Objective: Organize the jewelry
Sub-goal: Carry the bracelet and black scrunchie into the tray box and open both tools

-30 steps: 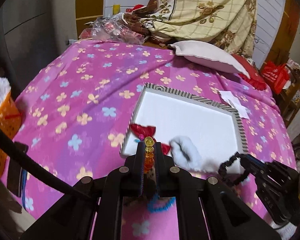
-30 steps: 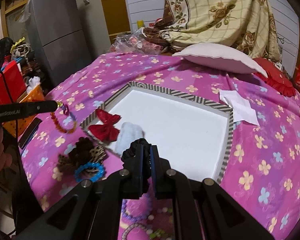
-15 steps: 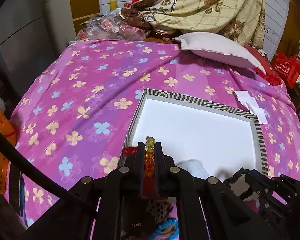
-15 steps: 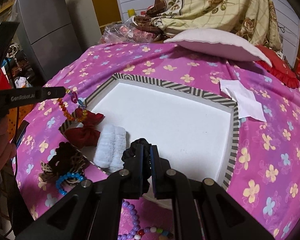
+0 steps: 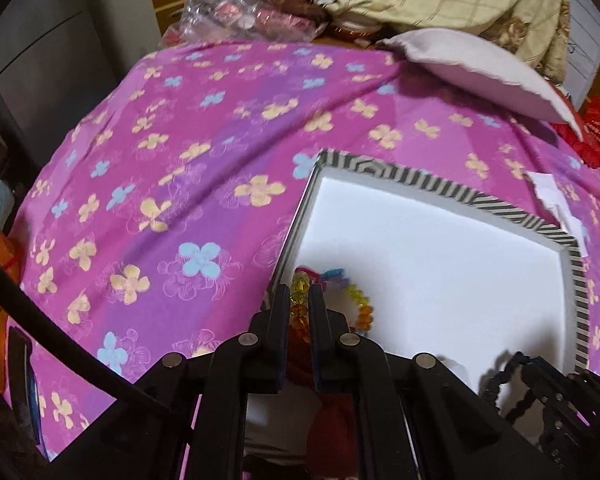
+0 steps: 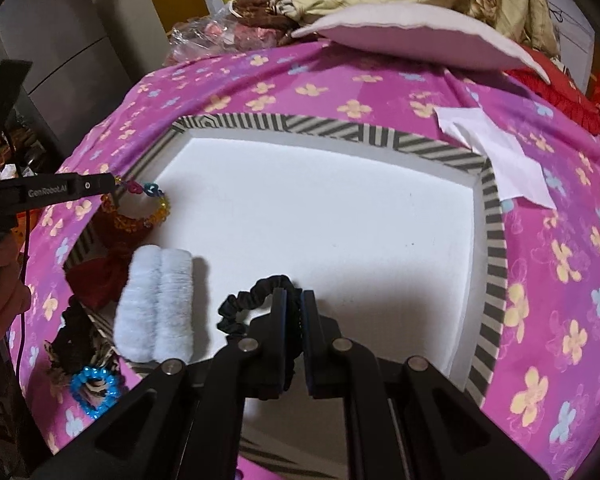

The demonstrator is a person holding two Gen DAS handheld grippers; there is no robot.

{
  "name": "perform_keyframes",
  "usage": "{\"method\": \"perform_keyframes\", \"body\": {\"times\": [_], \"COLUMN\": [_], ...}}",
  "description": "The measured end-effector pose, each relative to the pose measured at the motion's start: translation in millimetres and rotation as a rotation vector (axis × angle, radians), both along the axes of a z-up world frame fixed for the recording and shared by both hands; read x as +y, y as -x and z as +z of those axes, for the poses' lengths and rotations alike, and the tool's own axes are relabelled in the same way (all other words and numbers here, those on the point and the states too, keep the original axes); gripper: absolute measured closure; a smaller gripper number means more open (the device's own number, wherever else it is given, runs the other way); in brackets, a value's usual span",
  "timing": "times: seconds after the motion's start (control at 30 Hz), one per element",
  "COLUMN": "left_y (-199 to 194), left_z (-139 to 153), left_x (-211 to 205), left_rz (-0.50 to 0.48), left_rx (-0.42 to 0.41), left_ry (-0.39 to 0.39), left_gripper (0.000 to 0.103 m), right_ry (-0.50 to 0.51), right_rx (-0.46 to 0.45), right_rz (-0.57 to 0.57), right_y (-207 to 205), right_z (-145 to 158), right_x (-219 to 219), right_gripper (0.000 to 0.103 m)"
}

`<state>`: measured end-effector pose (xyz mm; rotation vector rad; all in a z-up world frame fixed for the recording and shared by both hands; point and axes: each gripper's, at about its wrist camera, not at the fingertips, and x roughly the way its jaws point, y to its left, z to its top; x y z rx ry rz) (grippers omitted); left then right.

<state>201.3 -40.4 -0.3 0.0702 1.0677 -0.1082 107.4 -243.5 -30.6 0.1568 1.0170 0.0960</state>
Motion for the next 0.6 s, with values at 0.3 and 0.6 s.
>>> {"method": "perform_keyframes", "body": {"times": [0.3,0.6], "left_y": [2.6,15.9], "left_z": [-15.0,-8.3], "left_x": [-1.8,0.0], "left_rz": [0.007,-0.006], "left_rx": [0.034,0.047], "left_ry": [0.012,0.062], "left_gripper": [0.073,0.06], "right_ry": [-0.01,-0.014], "right_rx": [-0.007,-0.05], "right_rz": [-0.009,-0.015], "right_y": [5.1,21.2], "right_z": [4.9,25.0], "right_x": [-1.4,4.0], "right_gripper": [0.077,0.059]}}
